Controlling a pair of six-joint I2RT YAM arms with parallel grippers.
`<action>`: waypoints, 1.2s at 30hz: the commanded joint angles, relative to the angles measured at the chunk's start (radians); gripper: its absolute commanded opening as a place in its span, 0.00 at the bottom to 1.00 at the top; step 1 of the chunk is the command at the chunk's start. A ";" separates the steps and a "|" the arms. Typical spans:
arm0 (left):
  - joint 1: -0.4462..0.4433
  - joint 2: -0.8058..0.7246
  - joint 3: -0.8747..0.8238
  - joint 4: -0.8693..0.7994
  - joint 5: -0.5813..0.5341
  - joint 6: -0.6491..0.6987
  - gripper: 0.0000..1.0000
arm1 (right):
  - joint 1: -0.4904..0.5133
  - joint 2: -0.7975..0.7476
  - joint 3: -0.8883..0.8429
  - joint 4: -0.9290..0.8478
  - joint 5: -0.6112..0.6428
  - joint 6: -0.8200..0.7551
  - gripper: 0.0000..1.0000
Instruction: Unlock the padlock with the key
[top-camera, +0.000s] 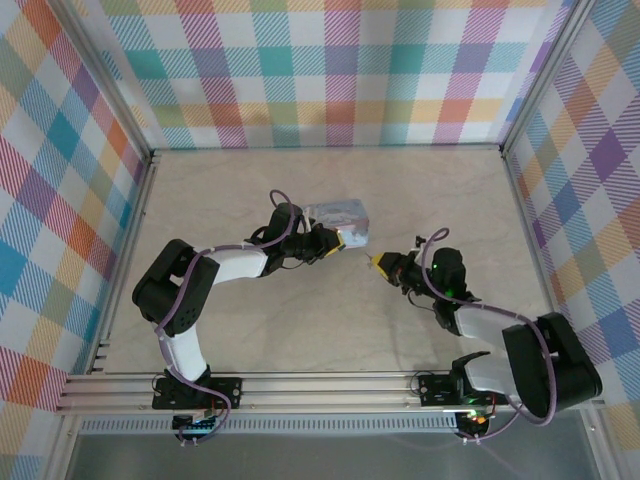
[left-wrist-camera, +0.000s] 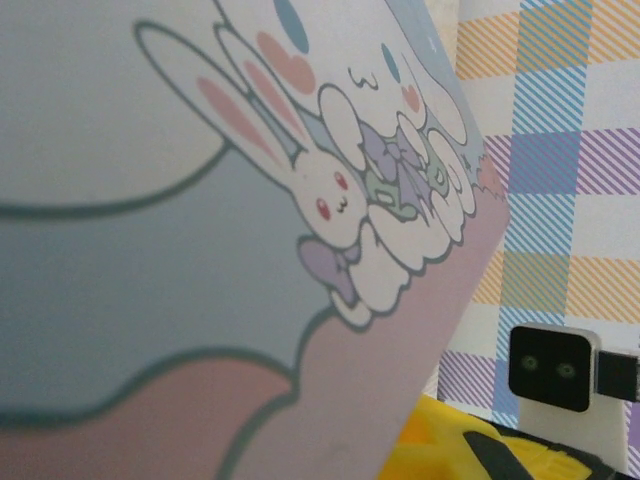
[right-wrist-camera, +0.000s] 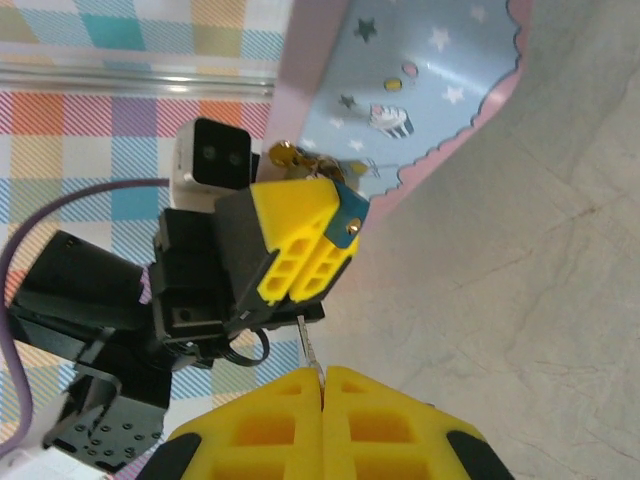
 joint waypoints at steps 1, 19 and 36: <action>0.009 -0.003 0.020 0.064 0.038 -0.017 0.11 | 0.032 0.046 -0.005 0.155 0.035 0.023 0.01; 0.009 0.008 0.010 0.102 0.047 -0.040 0.11 | 0.081 0.449 0.070 0.575 0.055 0.098 0.01; 0.010 0.022 0.009 0.132 0.052 -0.064 0.11 | 0.094 0.519 0.107 0.587 0.052 0.093 0.01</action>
